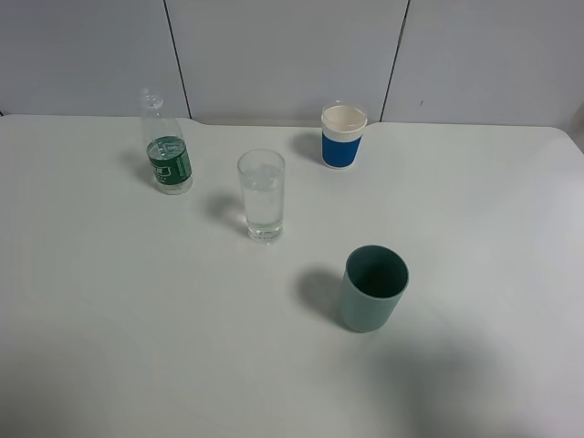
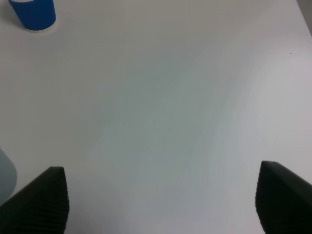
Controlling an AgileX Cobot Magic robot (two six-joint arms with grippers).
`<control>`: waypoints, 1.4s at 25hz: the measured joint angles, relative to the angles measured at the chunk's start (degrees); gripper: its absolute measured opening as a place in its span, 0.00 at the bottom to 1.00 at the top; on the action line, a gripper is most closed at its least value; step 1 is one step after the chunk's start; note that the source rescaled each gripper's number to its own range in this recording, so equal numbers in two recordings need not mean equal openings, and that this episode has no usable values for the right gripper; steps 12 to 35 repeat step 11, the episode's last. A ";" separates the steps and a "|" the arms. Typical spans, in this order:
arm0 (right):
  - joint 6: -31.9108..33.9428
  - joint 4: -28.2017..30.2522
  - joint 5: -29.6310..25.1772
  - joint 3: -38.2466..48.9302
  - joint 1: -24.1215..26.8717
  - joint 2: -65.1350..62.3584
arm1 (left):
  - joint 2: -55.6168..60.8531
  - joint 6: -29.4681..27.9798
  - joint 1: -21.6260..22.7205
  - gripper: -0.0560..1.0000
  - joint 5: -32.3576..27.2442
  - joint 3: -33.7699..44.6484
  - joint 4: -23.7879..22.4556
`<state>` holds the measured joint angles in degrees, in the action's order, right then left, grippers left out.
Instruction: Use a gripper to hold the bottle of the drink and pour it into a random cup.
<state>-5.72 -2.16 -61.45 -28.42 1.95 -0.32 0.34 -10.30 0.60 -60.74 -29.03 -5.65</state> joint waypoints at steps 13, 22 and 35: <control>0.00 0.00 0.00 0.00 0.00 0.00 | 0.00 0.00 0.00 0.99 0.00 0.00 0.00; 0.00 0.00 0.00 0.00 0.00 0.00 | 0.00 0.00 0.00 0.99 0.00 0.00 0.00; 0.00 0.00 0.00 0.00 0.00 0.00 | 0.00 0.00 0.00 0.99 0.00 0.00 0.00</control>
